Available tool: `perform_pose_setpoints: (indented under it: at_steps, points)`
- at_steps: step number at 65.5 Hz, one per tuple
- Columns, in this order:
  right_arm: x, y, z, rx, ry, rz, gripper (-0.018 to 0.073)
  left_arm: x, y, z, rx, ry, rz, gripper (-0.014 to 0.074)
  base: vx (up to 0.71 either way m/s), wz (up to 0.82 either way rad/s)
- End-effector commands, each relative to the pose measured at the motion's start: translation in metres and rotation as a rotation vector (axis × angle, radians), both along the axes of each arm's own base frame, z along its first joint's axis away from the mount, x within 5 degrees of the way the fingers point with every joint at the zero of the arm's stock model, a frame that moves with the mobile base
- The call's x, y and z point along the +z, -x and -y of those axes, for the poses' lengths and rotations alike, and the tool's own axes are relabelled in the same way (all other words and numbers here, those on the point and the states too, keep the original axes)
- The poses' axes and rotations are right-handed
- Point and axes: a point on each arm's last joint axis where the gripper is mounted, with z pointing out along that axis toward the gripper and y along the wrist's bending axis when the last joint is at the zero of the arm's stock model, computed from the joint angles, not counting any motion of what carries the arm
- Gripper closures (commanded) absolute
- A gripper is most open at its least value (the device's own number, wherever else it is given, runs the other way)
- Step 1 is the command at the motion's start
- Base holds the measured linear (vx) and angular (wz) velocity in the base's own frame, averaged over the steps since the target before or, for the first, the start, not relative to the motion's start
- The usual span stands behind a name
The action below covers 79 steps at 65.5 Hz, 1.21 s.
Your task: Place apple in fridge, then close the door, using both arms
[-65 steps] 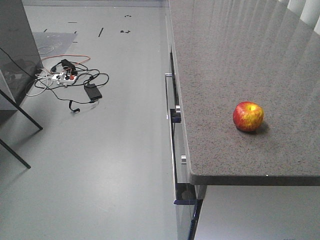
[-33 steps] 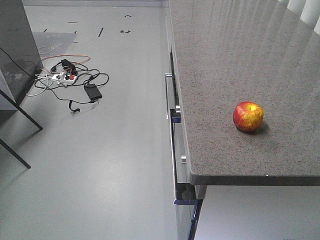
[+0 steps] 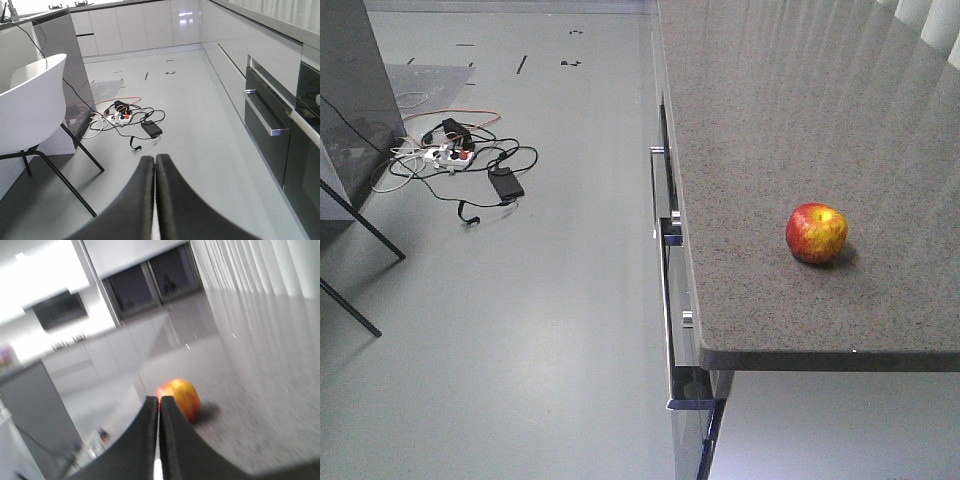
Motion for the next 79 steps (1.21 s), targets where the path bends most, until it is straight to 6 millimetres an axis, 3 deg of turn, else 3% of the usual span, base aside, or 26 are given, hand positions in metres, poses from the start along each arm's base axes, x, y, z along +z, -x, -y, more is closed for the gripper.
perform_pose_setpoints:
  at_steps: [1,8,20,26,32,46,51,59,69,79]
  points:
    - [0.022,0.005,0.0,0.009,-0.062,0.195,0.0562,0.002,0.0,0.002,-0.021,0.004,0.075,0.0604,0.0,0.0]
    - [0.052,0.009,-0.001,0.008,-0.016,0.207,0.0562,0.002,0.0,0.002,-0.021,0.004,0.075,0.0604,0.0,0.0]
    - [0.121,0.006,0.002,-0.053,0.145,0.097,0.054,0.002,0.0,0.002,-0.021,0.004,0.075,0.0604,0.0,0.0]
    - [0.147,-0.005,0.004,-0.075,0.204,0.029,0.0478,0.002,0.0,0.002,-0.021,0.004,0.075,0.0604,0.0,0.0]
    - [0.166,-0.017,0.004,-0.087,0.28,-0.027,0.035,0.002,0.0,0.002,-0.021,0.004,0.075,0.0604,0.0,0.0]
    - [0.179,-0.055,0.002,-0.067,0.38,-0.088,-0.0058,0.002,0.0,0.002,-0.021,0.004,0.075,0.0604,0.0,0.0]
    - [0.179,-0.064,0.001,-0.064,0.395,-0.077,-0.0142,0.002,0.0,0.002,-0.021,0.004,0.075,0.0604,0.0,0.0]
    - [0.18,-0.075,0.001,-0.059,0.404,-0.078,-0.0167,0.002,0.0,0.002,-0.021,0.004,0.075,0.0604,0.0,0.0]
    - [0.195,-0.097,0.001,-0.054,0.449,-0.163,-0.0148,0.002,0.0,0.002,-0.021,0.004,0.075,0.0604,0.0,0.0]
    - [0.206,-0.14,-0.001,0.007,0.441,-0.331,-0.0126,0.002,0.0,0.002,-0.021,0.004,0.075,0.0604,0.0,0.0]
